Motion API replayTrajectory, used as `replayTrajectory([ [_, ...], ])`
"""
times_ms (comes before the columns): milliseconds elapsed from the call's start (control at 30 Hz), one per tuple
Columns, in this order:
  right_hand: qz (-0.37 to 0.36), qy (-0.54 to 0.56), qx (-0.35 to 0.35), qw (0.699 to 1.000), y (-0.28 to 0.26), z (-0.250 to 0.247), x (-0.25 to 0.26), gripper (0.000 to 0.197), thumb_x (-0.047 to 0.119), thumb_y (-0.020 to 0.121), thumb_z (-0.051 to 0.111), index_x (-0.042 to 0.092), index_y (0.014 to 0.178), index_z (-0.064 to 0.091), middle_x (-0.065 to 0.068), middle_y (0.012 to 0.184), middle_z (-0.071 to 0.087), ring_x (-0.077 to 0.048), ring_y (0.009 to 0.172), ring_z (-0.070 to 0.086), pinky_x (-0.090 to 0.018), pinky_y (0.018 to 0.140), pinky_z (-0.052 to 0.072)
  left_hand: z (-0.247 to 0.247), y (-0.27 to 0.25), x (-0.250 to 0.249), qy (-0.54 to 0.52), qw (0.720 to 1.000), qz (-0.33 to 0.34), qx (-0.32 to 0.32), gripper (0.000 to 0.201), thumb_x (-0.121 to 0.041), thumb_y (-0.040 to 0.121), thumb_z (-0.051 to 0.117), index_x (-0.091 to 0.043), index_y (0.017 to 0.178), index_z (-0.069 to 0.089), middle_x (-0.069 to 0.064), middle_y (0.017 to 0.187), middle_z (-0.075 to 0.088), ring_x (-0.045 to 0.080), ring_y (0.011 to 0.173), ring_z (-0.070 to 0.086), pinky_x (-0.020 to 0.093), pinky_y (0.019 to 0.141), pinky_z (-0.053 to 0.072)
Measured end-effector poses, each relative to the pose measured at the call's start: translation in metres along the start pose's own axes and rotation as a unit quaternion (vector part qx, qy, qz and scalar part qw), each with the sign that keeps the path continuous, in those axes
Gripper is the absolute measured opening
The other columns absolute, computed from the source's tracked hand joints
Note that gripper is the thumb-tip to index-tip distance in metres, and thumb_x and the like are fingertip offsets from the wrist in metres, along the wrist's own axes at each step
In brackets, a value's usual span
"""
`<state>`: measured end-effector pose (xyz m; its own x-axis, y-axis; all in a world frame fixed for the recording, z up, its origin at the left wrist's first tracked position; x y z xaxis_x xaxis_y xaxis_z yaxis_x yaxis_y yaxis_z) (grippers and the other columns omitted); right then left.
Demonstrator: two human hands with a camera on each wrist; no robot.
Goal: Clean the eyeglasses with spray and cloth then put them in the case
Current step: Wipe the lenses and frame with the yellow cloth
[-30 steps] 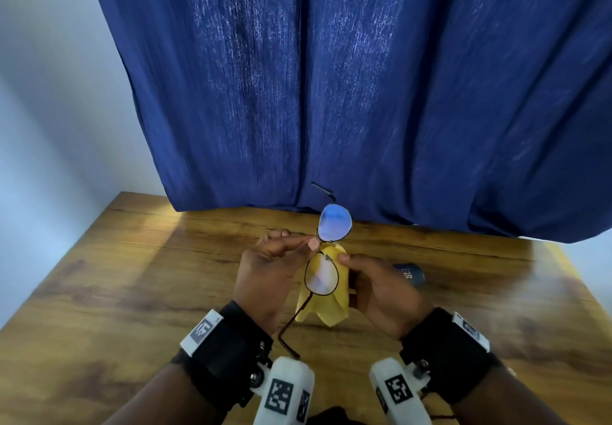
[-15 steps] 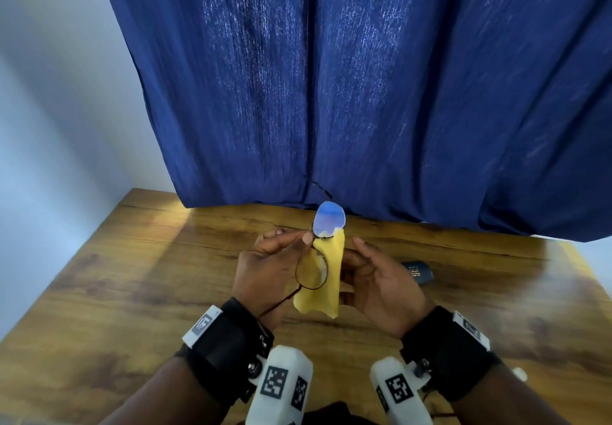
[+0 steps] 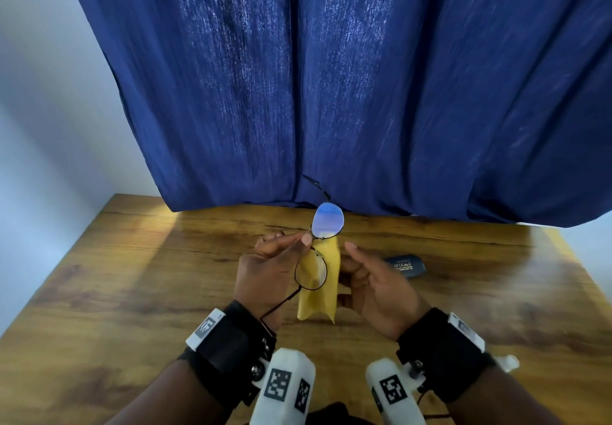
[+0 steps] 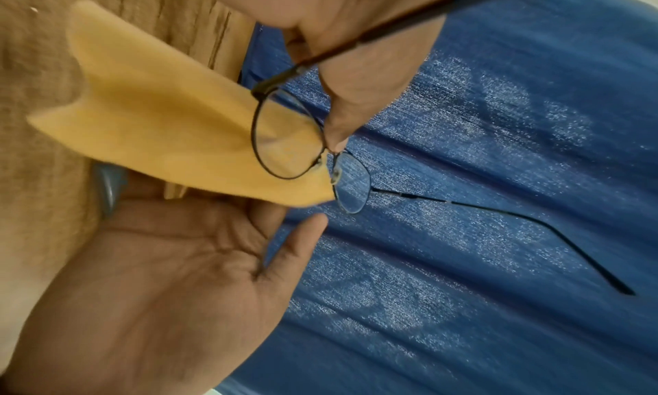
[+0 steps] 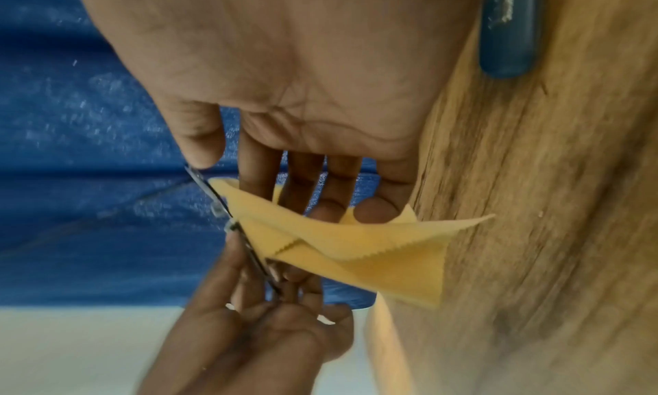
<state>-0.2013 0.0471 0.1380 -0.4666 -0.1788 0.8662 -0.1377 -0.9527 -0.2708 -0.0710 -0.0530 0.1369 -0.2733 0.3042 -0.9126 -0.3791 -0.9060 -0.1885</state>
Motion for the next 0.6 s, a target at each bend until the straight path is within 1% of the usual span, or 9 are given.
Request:
replayTrajectory([
  [100, -0.012, -0.046, 0.006, 0.999, -0.003, -0.003, -0.003, 0.062, 0.044, 0.085, 0.075, -0.004, 0.123, 0.067, -0.029, 0.125, 0.066, -0.035, 0.107, 0.065, -0.048, 0.089, 0.052, 0.003, 0.000, 0.004, 0.024, 1.000, -0.004, 0.014, 0.006, -0.022, 0.078, 0.085, -0.018, 0.083, 0.086, -0.016, 0.084, 0.076, 0.036, 0.127, 0.060, 0.054, 0.113, 0.047],
  [167, -0.034, -0.046, -0.012, 0.998, -0.006, -0.010, 0.000, 0.050, 0.032, 0.086, 0.078, -0.003, 0.121, 0.070, -0.026, 0.124, 0.069, -0.037, 0.111, 0.066, -0.048, 0.094, 0.054, 0.005, -0.001, 0.007, 0.031, 0.999, -0.005, 0.016, 0.021, -0.031, 0.071, 0.087, -0.017, 0.086, 0.085, -0.005, 0.098, 0.078, 0.035, 0.127, 0.061, 0.054, 0.112, 0.048],
  [233, -0.044, -0.055, -0.026, 0.997, -0.008, -0.016, 0.001, 0.040, 0.025, 0.087, 0.075, -0.001, 0.118, 0.072, -0.025, 0.122, 0.070, -0.038, 0.111, 0.066, -0.052, 0.098, 0.051, 0.007, -0.004, 0.008, 0.029, 1.000, -0.004, 0.006, 0.030, -0.033, 0.067, 0.087, -0.013, 0.088, 0.085, 0.011, 0.113, 0.074, 0.035, 0.127, 0.062, 0.048, 0.108, 0.052],
  [300, -0.040, -0.076, -0.022, 0.996, -0.010, -0.021, -0.001, 0.032, 0.023, 0.089, 0.076, 0.001, 0.113, 0.076, -0.024, 0.117, 0.072, -0.035, 0.104, 0.068, -0.051, 0.094, 0.052, 0.008, -0.006, 0.008, 0.026, 1.000, -0.004, 0.001, 0.027, -0.030, 0.069, 0.086, -0.010, 0.088, 0.084, 0.016, 0.114, 0.071, 0.036, 0.125, 0.062, 0.037, 0.095, 0.055],
  [367, -0.040, -0.064, -0.013, 0.997, -0.016, -0.029, -0.003, 0.034, 0.026, 0.085, 0.080, 0.003, 0.111, 0.077, -0.021, 0.115, 0.073, -0.030, 0.102, 0.069, -0.047, 0.092, 0.052, 0.006, -0.008, 0.007, 0.027, 1.000, -0.006, 0.002, 0.018, -0.027, 0.075, 0.085, -0.011, 0.083, 0.083, 0.020, 0.116, 0.071, 0.034, 0.122, 0.064, 0.028, 0.088, 0.052],
  [433, -0.047, -0.028, -0.027, 0.998, -0.023, -0.041, 0.000, 0.039, 0.029, 0.079, 0.085, 0.005, 0.109, 0.078, -0.018, 0.113, 0.074, -0.028, 0.102, 0.070, -0.042, 0.091, 0.055, 0.002, -0.008, 0.003, 0.040, 0.999, 0.003, 0.005, 0.016, -0.030, 0.077, 0.084, -0.016, 0.083, 0.084, 0.016, 0.113, 0.074, 0.031, 0.120, 0.066, 0.031, 0.092, 0.052],
  [500, -0.059, -0.051, -0.066, 0.995, -0.030, -0.056, 0.004, 0.035, 0.032, 0.080, 0.084, 0.007, 0.105, 0.079, -0.018, 0.109, 0.075, -0.026, 0.102, 0.070, -0.042, 0.092, 0.054, -0.002, -0.007, 0.004, 0.056, 0.998, 0.008, 0.018, 0.022, -0.036, 0.075, 0.082, -0.017, 0.087, 0.084, 0.005, 0.104, 0.078, 0.029, 0.118, 0.068, 0.040, 0.102, 0.053],
  [533, -0.059, -0.099, -0.090, 0.989, -0.034, -0.063, 0.005, 0.031, 0.032, 0.083, 0.080, 0.008, 0.104, 0.079, -0.018, 0.109, 0.075, -0.026, 0.101, 0.069, -0.042, 0.092, 0.054, -0.002, -0.008, 0.003, 0.055, 0.998, 0.008, 0.025, 0.024, -0.036, 0.075, 0.081, -0.017, 0.088, 0.084, 0.001, 0.102, 0.079, 0.027, 0.118, 0.068, 0.040, 0.102, 0.052],
  [600, -0.045, -0.216, -0.126, 0.967, -0.038, -0.080, 0.001, 0.018, 0.025, 0.093, 0.071, 0.012, 0.104, 0.078, -0.016, 0.105, 0.076, -0.024, 0.096, 0.069, -0.038, 0.086, 0.054, -0.002, -0.009, 0.004, 0.056, 0.998, 0.017, 0.032, 0.024, -0.033, 0.075, 0.080, -0.014, 0.091, 0.084, -0.004, 0.099, 0.079, 0.021, 0.117, 0.067, 0.030, 0.097, 0.049],
])
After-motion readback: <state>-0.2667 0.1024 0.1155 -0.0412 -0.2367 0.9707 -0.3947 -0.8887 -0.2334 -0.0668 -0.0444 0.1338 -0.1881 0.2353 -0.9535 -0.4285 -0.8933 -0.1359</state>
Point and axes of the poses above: each hand's wrist, its own y-axis towards the middle knuckle, its own z-axis out of the palm, x = y × z, the point moved 6 cm from there along y, towards the middle knuckle
